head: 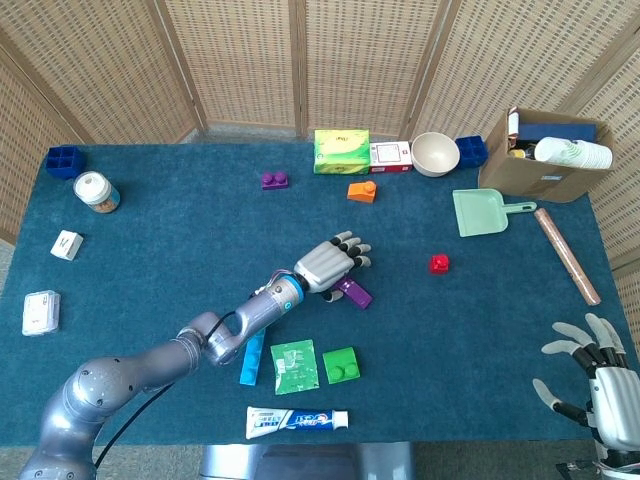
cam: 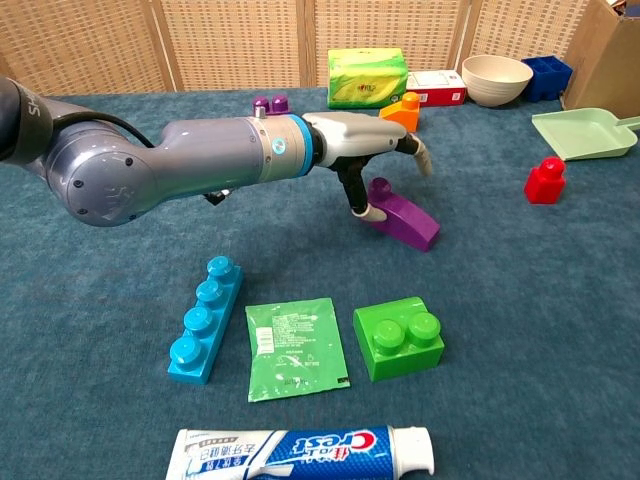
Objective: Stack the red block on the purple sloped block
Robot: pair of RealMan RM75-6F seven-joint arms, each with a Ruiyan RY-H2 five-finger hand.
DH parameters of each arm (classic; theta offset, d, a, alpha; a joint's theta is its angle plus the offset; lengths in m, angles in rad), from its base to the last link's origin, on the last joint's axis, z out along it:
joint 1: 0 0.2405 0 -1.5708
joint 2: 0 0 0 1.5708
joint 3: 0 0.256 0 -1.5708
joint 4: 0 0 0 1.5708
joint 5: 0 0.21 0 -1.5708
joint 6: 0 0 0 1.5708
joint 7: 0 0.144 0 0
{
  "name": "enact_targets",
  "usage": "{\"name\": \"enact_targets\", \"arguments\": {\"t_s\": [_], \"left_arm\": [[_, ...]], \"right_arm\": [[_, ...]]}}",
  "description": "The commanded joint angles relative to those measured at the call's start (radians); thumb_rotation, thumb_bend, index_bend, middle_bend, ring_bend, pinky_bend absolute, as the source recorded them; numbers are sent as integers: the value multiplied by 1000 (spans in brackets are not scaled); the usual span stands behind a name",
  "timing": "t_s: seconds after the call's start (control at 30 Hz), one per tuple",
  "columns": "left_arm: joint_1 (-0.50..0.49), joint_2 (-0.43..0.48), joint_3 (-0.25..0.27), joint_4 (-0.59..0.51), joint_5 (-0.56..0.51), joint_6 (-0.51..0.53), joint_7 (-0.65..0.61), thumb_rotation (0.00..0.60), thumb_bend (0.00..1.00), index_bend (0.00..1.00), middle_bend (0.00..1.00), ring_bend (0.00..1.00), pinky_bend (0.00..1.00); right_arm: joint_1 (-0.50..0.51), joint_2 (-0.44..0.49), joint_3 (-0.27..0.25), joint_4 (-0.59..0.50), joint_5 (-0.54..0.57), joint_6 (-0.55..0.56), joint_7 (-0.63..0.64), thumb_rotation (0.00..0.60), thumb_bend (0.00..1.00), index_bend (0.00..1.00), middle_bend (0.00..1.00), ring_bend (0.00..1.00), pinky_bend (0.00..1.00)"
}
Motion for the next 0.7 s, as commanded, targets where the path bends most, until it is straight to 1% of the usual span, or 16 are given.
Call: {"name": "enact_targets", "arguments": {"t_s": [0.03, 0.27, 0.4, 0.5, 0.7], "left_arm": [[3, 7, -5, -13, -13, 2, 17, 600, 350, 141, 58, 0, 0], [8, 23, -9, -38, -32, 4, 44, 600, 348, 127, 43, 0, 0], [21, 58, -13, -86, -29, 33, 43, 600, 349, 116, 38, 0, 0], [44, 111, -10, -157, -20, 67, 41, 600, 348, 114, 37, 0, 0], [139, 287, 9, -374, -10, 168, 43, 600, 348, 139, 41, 0, 0]], "right_arm": [[-2, 0, 1, 0, -2, 5, 1, 600, 193, 423, 263, 0, 63], [-7, 1, 1, 2, -4, 13, 4, 600, 193, 423, 263, 0, 63], [-5, 1, 6, 0, -4, 12, 2, 600, 191, 422, 263, 0, 63], [3, 3, 8, -1, -3, -1, 2, 600, 193, 423, 263, 0, 63], [35, 23, 14, -13, 7, -53, 33, 600, 193, 422, 264, 2, 63]]}}
